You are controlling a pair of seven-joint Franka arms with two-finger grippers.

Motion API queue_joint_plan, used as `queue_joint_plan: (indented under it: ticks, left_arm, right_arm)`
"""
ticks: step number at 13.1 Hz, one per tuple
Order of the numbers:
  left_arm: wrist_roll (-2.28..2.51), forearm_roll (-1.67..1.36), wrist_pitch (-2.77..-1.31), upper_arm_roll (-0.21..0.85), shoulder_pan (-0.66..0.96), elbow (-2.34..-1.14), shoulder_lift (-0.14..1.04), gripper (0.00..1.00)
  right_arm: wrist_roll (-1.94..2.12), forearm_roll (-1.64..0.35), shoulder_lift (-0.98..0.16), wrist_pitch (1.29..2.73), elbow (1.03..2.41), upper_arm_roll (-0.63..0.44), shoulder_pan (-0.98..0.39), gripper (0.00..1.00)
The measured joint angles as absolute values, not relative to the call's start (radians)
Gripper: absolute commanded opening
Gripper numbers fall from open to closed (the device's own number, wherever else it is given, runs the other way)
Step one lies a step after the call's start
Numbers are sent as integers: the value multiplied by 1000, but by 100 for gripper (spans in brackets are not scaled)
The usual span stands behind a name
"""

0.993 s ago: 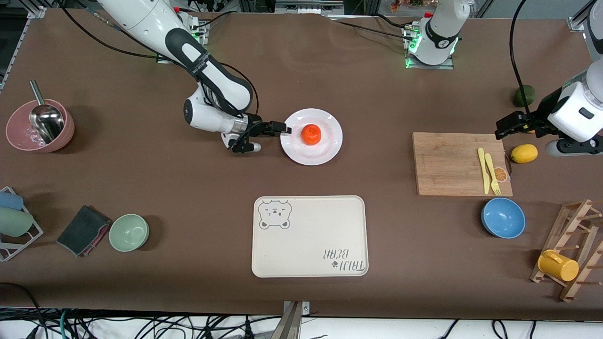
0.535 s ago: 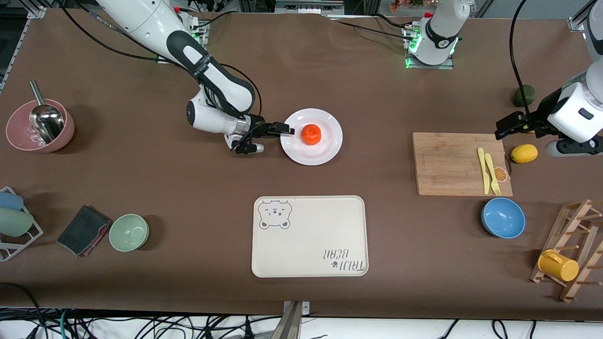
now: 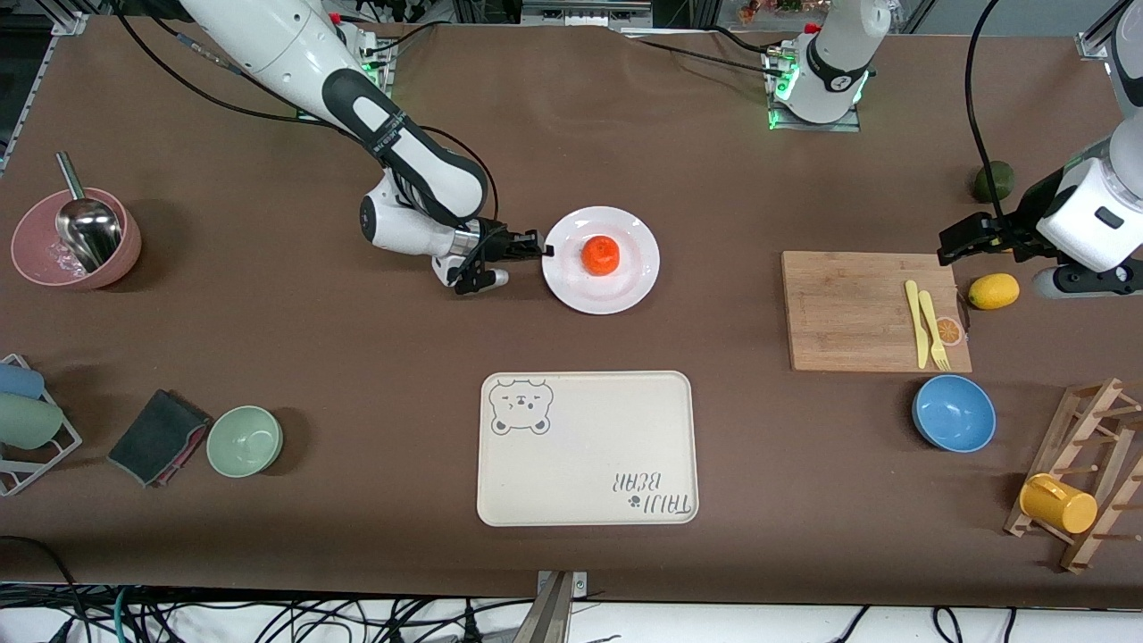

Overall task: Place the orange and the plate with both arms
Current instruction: 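Grip the plate rim with the right gripper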

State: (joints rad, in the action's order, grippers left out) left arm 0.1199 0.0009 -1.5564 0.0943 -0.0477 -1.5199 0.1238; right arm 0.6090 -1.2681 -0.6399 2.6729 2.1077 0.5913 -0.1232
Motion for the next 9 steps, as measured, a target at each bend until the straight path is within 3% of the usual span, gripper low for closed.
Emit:
queue_joint_plan:
  ticks: [9]
  left_arm:
    - [120,1,-1556,94,-48,-1520,125,100]
  right_arm:
    - [662,-1343,-640,2665,2089,592,-100,0]
